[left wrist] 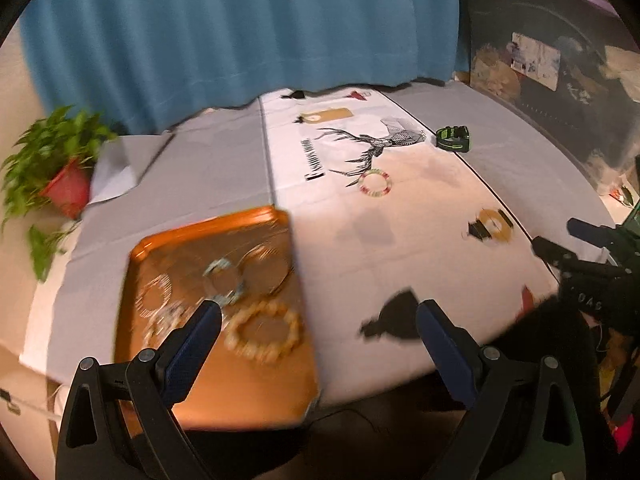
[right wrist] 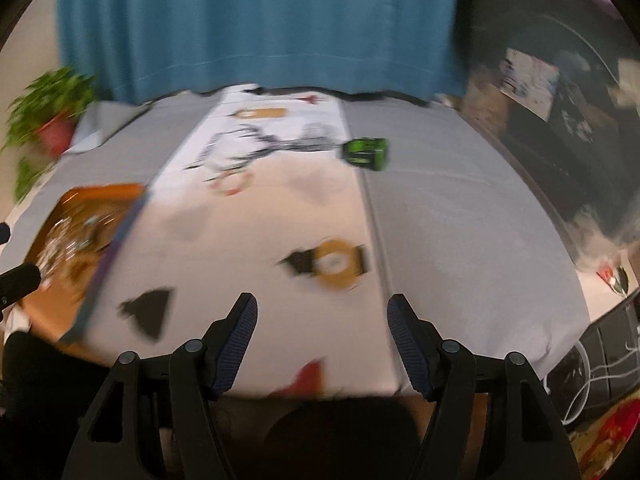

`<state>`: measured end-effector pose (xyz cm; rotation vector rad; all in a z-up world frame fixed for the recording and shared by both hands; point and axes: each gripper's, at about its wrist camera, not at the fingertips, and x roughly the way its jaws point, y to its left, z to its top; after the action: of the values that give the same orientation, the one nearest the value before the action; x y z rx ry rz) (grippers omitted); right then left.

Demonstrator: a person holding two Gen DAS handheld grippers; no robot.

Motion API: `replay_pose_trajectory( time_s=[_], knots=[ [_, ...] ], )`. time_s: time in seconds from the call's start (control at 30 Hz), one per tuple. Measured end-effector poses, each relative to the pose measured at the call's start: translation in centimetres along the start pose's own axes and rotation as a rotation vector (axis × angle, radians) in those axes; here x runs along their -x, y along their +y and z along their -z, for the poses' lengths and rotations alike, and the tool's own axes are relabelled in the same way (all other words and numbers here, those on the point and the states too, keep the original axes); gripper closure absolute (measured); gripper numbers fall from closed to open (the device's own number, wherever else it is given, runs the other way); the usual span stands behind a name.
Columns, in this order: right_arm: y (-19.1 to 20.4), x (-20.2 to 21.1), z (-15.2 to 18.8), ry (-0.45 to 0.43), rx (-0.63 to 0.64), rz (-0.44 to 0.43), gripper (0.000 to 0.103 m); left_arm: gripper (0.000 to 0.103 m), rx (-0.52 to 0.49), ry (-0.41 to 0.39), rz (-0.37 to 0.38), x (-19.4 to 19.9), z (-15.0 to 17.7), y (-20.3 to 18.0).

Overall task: Organize jewelry
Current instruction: 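Move left gripper to red-green bead bracelet while right approaches green-black watch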

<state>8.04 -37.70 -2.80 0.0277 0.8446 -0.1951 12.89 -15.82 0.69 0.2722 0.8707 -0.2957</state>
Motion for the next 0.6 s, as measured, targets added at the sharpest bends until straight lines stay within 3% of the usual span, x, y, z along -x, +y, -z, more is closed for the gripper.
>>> replay_pose_trajectory(
  time_s=[0.17, 0.37, 0.6],
  knots=[
    [-2.6, -4.6, -2.9, 0.025, -0.041, -0.002, 0.033, 0.006, 0.009, 0.037, 0.007, -5.6, -4.7, -0.5],
    [-4.5, -9.5, -7.3, -0.009, -0.104, -0.014, 0.033, 0.006, 0.030, 0.127, 0.048, -13.7, -9.7, -1.1],
    [-6.9, -15.5, -12.4, 0.004, -0.203, -0.013, 0.032, 0.006, 0.019, 0.197, 0.055, -19.7, -11.9, -1.7]
  ],
)
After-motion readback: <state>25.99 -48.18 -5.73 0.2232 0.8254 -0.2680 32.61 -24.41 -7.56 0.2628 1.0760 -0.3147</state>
